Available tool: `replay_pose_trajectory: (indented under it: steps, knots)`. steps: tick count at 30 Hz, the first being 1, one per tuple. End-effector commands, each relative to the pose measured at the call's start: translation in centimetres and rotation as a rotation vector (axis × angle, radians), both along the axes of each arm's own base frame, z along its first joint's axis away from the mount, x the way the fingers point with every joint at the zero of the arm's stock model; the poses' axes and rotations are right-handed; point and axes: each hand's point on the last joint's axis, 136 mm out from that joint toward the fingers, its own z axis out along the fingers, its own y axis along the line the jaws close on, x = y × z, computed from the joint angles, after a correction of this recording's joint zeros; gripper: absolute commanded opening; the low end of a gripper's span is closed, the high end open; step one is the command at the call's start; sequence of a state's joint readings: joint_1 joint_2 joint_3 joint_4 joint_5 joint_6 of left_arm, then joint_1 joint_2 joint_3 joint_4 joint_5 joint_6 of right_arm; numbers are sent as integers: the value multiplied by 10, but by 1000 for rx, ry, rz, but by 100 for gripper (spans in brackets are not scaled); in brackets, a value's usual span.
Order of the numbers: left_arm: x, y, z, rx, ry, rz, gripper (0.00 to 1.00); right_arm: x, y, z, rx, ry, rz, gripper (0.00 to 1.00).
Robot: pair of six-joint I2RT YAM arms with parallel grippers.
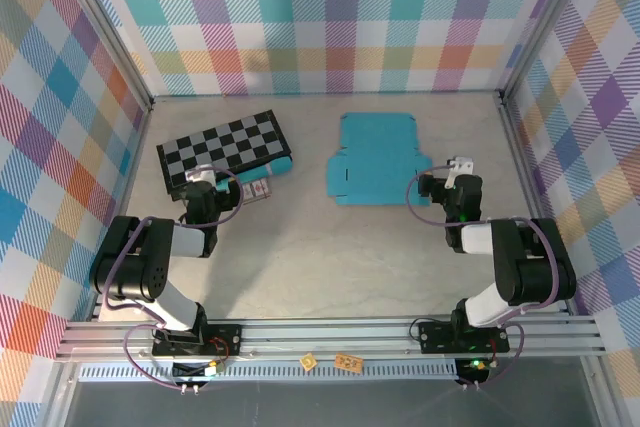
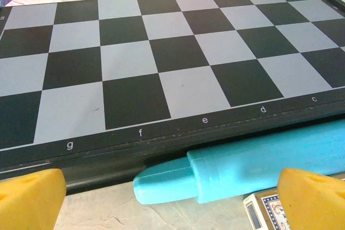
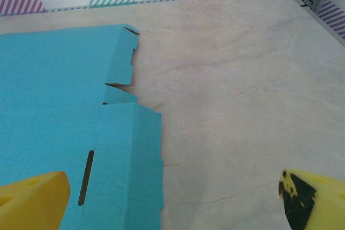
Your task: Fold the paper box
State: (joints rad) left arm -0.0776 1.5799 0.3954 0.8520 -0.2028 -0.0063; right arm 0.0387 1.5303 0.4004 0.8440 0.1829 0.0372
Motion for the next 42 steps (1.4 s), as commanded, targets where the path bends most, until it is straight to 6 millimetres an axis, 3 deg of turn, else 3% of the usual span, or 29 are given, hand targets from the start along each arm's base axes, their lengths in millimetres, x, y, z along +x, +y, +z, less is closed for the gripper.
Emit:
replay_pose_trajectory:
  steps: [1,26,32,36,37,40,42]
  knots:
    - [4,-2,9,11,-34,-3,100,-1,1,0,7,-8,-5,99]
    - [4,-1,9,13,-34,0,100,-1,1,0,7,-10,-6,99]
    - [0,-4,25,50,-46,13,100,-3,10,10,-10,-18,39,99]
    - [-5,-12,60,151,-65,44,100,-8,5,51,-76,-32,-49,99]
    - [-6,-12,75,162,-100,70,100,-8,5,72,-78,-82,-60,99]
    - [-1,-24,144,128,-274,126,100,-1,8,164,-81,-251,-92,99]
    - [6,-23,181,9,-300,243,100,4,-6,195,68,-183,-216,99]
